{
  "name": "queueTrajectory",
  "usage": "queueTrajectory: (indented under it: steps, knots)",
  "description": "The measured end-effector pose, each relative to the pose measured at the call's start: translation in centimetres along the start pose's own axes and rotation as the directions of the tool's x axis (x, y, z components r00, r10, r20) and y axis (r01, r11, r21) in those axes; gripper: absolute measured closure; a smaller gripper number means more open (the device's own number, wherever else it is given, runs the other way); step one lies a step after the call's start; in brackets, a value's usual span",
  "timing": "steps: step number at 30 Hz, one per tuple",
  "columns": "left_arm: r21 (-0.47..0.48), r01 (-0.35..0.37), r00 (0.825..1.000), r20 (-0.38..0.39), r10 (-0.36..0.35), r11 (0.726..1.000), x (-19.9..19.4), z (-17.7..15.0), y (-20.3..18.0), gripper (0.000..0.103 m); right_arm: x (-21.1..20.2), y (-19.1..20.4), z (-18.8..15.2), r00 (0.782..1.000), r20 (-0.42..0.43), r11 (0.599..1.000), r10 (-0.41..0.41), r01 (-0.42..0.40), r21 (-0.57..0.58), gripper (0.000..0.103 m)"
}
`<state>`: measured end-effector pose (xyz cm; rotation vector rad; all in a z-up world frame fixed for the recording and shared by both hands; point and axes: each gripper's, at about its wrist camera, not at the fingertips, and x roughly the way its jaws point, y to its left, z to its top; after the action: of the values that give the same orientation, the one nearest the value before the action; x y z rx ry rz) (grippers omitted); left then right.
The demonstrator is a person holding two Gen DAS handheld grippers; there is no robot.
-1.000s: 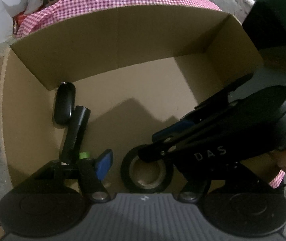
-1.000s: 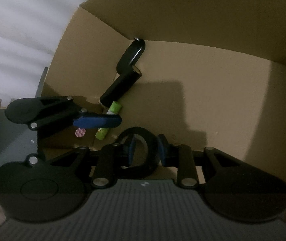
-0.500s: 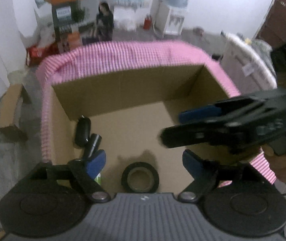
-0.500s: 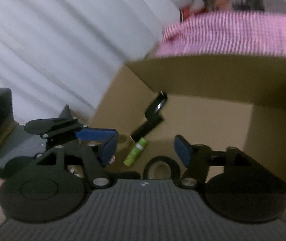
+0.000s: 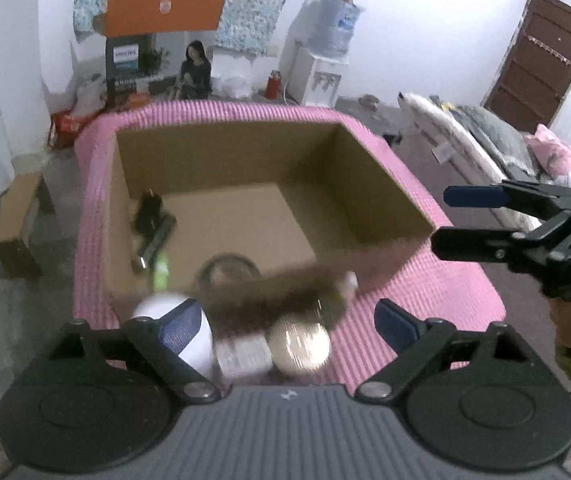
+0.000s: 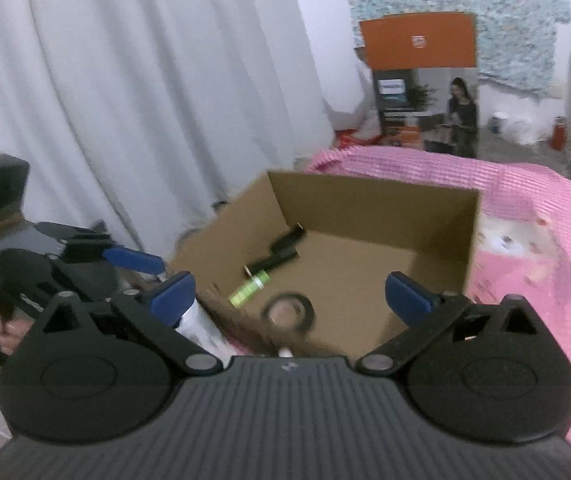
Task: Organize rigid objects
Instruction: 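Move the right gripper back to the pink round dish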
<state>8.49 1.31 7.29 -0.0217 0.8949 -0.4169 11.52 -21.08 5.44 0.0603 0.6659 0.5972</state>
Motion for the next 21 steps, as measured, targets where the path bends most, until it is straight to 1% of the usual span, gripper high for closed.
queueTrajectory:
  steps: [3,5,6,7,9,11,13,17,21]
  knots:
    - [-0.001,0.001,1.000,-0.026,-0.001,1.000,0.7,-2.6,-0.5,0.009,0.2,1.7,-3.2,0.995,-0.029,0.995,-0.092,0.092,-0.028,0.001]
    - [0.017,-0.016,0.999,-0.037,0.017,1.000,1.2,-4.3,-1.0,0.009,0.8,2.8,-5.3,0.988,-0.047,0.988,-0.150,0.148,-0.036,0.001]
    - [0.026,-0.024,0.999,-0.043,0.025,0.999,1.3,-5.1,-1.2,0.009,1.3,3.1,-6.1,0.985,-0.058,0.987,-0.161,0.160,-0.025,0.001]
    - [0.037,-0.032,0.998,-0.054,0.034,0.999,1.6,-5.9,-1.4,0.009,1.8,3.3,-7.1,0.986,-0.076,0.989,-0.150,0.151,0.002,0.001]
    - [0.063,-0.045,0.996,-0.073,0.050,0.997,2.2,-7.2,-1.8,0.009,2.7,2.9,-8.6,0.988,-0.122,0.991,-0.090,0.102,0.091,0.001]
    - [0.079,-0.062,0.994,-0.084,0.069,0.995,2.7,-8.3,-2.2,0.009,3.8,2.7,-9.6,0.987,-0.152,0.985,-0.046,0.070,0.157,0.001]
    - [0.103,-0.078,0.991,-0.099,0.088,0.992,3.4,-9.1,-2.7,0.009,4.4,2.8,-10.5,0.985,-0.167,0.978,-0.040,0.072,0.194,0.001]
    - [0.156,-0.108,0.988,-0.096,0.124,0.982,4.6,-10.0,-3.2,0.009,5.9,3.6,-11.5,0.984,-0.179,0.976,-0.020,0.058,0.211,0.002]
    - [0.163,-0.102,0.987,-0.107,0.121,0.981,6.1,-10.2,-3.4,0.010,6.9,4.1,-11.8,0.981,-0.192,0.978,-0.001,0.041,0.204,0.002]
